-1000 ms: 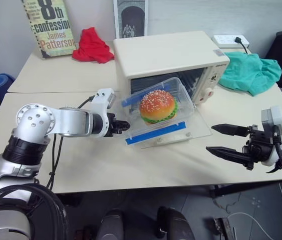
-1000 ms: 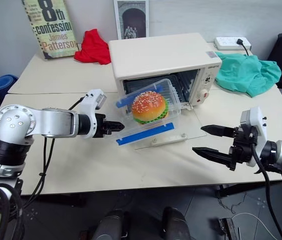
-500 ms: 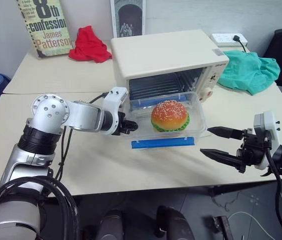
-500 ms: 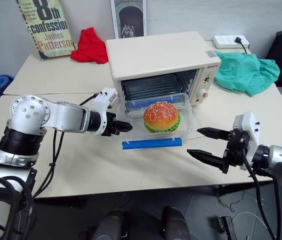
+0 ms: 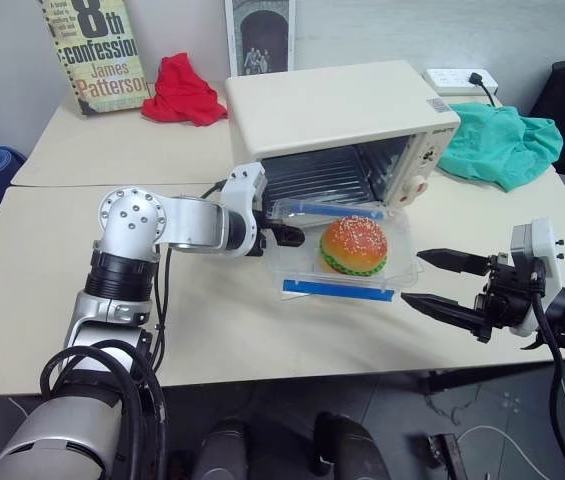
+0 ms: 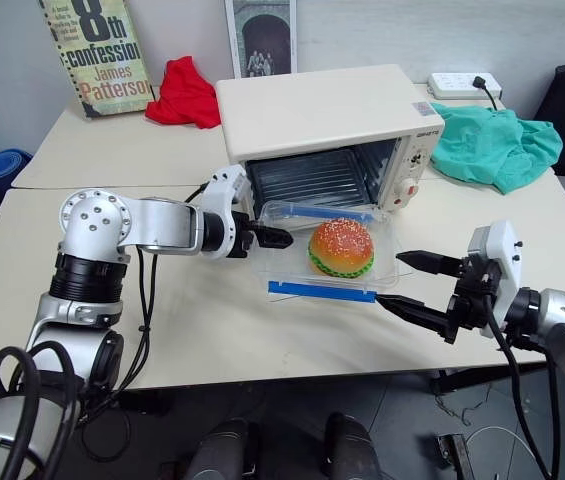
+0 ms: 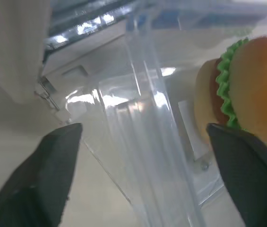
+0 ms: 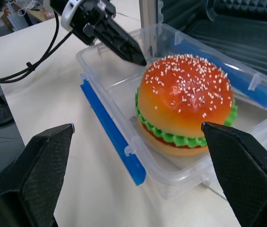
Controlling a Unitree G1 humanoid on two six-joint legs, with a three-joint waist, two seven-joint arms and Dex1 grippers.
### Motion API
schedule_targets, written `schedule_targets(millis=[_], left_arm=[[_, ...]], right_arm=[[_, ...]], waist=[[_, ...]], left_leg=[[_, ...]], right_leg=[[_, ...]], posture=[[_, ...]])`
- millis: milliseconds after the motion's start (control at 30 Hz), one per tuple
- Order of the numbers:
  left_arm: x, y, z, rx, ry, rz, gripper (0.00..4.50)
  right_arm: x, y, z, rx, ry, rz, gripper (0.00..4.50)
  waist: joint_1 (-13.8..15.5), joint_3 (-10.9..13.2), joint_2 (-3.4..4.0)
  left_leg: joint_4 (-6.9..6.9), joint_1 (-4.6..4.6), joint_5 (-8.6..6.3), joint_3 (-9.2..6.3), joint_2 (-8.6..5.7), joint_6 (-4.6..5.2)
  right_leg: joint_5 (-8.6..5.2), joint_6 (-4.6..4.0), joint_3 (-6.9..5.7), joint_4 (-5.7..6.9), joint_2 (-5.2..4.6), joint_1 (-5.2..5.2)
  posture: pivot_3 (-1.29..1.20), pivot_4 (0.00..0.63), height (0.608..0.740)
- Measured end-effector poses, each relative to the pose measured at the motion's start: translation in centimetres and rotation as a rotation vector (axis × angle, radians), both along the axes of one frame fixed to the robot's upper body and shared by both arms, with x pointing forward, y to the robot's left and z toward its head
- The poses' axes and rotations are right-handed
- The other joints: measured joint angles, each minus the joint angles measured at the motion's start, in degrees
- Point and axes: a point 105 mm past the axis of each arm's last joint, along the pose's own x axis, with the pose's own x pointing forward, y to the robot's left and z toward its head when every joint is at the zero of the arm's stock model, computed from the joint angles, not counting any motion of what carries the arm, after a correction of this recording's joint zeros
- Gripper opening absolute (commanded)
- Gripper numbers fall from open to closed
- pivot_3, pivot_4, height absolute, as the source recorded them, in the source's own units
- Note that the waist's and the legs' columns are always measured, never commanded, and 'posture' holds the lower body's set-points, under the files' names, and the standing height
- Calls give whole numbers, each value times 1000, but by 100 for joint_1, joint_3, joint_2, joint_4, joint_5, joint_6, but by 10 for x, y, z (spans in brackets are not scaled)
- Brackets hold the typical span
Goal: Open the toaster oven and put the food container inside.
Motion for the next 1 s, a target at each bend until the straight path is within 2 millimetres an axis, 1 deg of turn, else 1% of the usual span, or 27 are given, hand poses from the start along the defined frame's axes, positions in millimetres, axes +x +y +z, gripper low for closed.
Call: schedule_targets(millis=[100,167,233,267,300,333,400,500,567,600,633,667,700,767,800,833,900,1000], left_arm=[[-6,-1,16,-107,-61,-49,4471],[-10,0,32,-173,-122,-89,4471],[-12,5,50,-239,-202,-125,4471],[-14,9,58,-276,-243,-141,4499],[-18,13,66,-325,-286,-180,4500],[-21,16,69,-351,-303,-202,4500],[-32,23,73,-418,-339,-298,4500],[-33,34,72,-440,-373,-340,3887],[-37,35,77,-465,-404,-387,3223],[-44,36,80,-485,-418,-443,2988],[-50,37,80,-491,-426,-489,2640],[-58,39,79,-478,-433,-543,2397],[-68,40,74,-448,-429,-610,2042],[-78,39,65,-399,-416,-703,1411],[-83,38,56,-354,-403,-756,1113],[-86,38,49,-318,-391,-785,737],[-84,38,25,-170,-392,-846,156],[-76,34,-8,11,-395,-901,156]], right_arm=[[-3,-5,1,8,-1,-21,4500],[-5,-8,4,16,-11,-32,4500],[-6,-10,7,32,-14,-41,4500],[-7,-11,8,40,-11,-44,4316],[-9,-11,10,56,-4,-45,4105],[-10,-12,12,64,-6,-47,3882],[-13,-13,15,87,10,-44,3219],[-16,-15,14,86,28,-50,2176],[-17,-15,13,93,48,-46,1434],[-21,-14,13,103,58,-36,1126],[-24,-13,13,109,69,-28,765],[-28,-11,13,111,78,-16,477],[-34,-6,10,108,98,5,85],[-40,1,5,97,121,31,0],[-43,6,2,91,127,39,0],[-44,11,-1,93,135,46,0],[-42,21,-17,82,168,33,0],[-36,33,-42,34,211,11,0]], waist=[[1,0,0],[-7,0,0],[-14,0,0],[-18,0,1],[-22,0,1],[-22,-1,1],[-20,-1,1],[-16,0,1],[2,0,1],[10,0,1],[6,0,1],[3,0,1],[2,0,1],[-6,0,1],[-10,-1,2],[-11,0,1],[-9,-1,1],[-5,1,5]], left_leg=[[-1,-2,0,0,0,-1],[-2,-1,0,3,1,-1],[-2,3,-1,5,2,-2],[-3,4,-1,5,3,-2],[-3,5,-1,7,4,-2],[-4,5,-1,7,4,-2],[-4,5,-2,7,5,-2],[-3,4,-7,6,5,6],[-3,2,-11,3,5,15],[-4,1,-12,3,5,14],[-6,2,-13,4,6,10],[-8,2,-15,3,8,7],[-11,2,-16,3,12,0],[-12,4,-19,7,13,-2],[-12,5,-20,8,15,-2],[-12,7,-21,9,15,-1],[-12,6,-31,9,17,15],[-12,0,-33,10,17,23]], right_leg=[[0,0,-1,-1,1,-1],[0,-1,-1,-2,2,-1],[-1,-2,-1,-2,3,-1],[-1,-3,-1,-1,3,0],[-2,-4,-1,-1,4,0],[-2,-5,-1,-1,3,0],[-3,-6,-1,-2,4,0],[-4,-7,-1,-4,4,0],[-3,-6,-2,-5,3,1],[-3,-6,-2,-5,3,-1],[-5,-9,-2,-5,4,-1],[-6,-11,-3,-6,6,-2],[-9,-16,-5,-7,10,-2],[-10,-17,-4,-12,11,-2],[-10,-17,-4,-15,13,-1],[-10,-17,-4,-16,13,0],[-10,-17,-4,-21,13,0],[-27,-48,-3,-41,13,-2]], posture=[[0,150,740],[0,150,740],[0,150,740],[0,150,740],[0,150,740],[0,150,740],[0,150,740],[0,150,740],[0,150,740],[0,150,740],[0,150,740],[0,150,740],[0,150,740],[0,150,740],[0,150,740],[0,150,740],[0,150,740],[0,150,740]])
